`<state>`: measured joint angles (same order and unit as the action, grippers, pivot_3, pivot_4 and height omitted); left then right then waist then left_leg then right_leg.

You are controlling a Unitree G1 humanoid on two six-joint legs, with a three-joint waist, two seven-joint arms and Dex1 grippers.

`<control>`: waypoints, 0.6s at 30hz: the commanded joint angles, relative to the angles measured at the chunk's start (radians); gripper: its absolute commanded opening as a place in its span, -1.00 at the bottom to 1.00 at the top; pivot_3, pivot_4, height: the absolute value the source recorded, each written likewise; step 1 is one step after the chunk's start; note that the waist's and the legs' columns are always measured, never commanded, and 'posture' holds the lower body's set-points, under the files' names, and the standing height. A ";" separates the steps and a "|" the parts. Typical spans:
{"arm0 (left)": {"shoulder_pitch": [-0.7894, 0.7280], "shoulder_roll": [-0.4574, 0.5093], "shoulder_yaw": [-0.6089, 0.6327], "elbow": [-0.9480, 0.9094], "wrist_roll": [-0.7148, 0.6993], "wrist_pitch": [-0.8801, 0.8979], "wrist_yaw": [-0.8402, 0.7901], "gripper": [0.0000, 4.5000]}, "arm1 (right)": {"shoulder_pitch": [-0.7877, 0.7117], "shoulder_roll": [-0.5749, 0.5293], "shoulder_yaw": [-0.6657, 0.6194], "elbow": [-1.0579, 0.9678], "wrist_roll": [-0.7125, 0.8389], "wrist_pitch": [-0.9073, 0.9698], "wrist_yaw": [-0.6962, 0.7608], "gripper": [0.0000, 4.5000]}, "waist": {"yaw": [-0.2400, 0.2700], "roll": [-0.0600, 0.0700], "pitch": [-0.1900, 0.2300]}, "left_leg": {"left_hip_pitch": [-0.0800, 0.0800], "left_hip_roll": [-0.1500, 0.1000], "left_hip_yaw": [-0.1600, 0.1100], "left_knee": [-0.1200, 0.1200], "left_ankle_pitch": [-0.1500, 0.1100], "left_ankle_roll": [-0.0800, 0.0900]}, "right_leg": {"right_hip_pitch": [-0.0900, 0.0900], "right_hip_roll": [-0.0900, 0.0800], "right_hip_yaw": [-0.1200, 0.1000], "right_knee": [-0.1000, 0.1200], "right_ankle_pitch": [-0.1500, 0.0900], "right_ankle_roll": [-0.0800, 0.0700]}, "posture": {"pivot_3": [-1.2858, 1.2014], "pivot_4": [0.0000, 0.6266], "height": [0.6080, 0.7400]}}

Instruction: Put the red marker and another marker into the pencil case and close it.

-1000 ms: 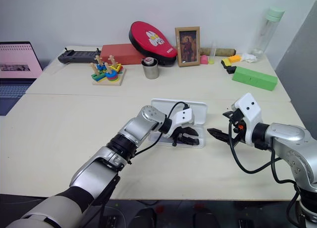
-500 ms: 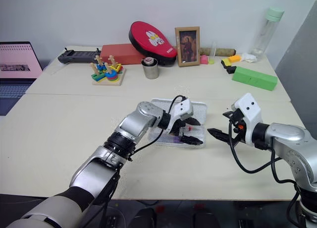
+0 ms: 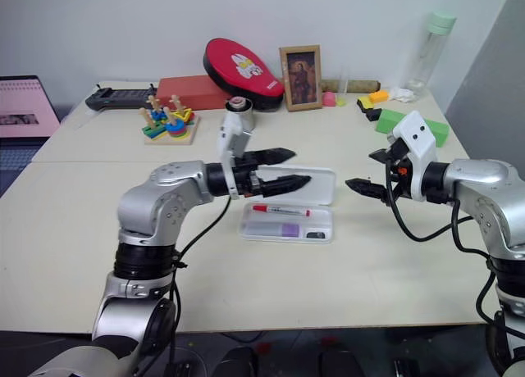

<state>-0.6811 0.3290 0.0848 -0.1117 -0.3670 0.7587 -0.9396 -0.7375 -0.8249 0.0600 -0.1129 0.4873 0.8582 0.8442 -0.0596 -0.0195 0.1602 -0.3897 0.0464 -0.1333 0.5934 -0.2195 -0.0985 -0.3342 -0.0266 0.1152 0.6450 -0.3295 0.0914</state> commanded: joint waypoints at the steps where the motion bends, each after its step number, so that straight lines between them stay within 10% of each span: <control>1: 0.050 0.054 0.083 -0.127 -0.066 -0.020 0.034 1.00 | -0.154 0.052 0.079 0.205 -0.095 -0.128 0.079 0.69 | 0.003 0.000 0.000 | 0.000 0.000 0.000 0.000 0.000 -0.001 | 0.000 0.000 0.000 0.000 0.000 0.000 | 0.03 -0.52 1.00; 18: 0.220 0.262 0.218 -0.241 -0.257 0.041 0.101 1.00 | -0.483 0.323 0.229 0.980 -0.428 -0.557 0.187 -0.98 | 0.003 -0.001 0.001 | -0.002 -0.001 -0.001 -0.002 0.002 -0.004 | -0.002 -0.001 -0.003 0.000 0.001 -0.001 | 0.03 -0.52 1.00</control>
<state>-0.4619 0.5706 0.2831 -0.3110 -0.5949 0.8015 -0.8515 -1.1739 -0.5095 0.2960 0.8260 0.0939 0.3547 1.0427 -0.0565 -0.0201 0.1608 -0.3914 0.0458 -0.1344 0.5918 -0.2175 -0.1028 -0.3362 -0.0281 0.1127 0.6455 -0.3284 0.0900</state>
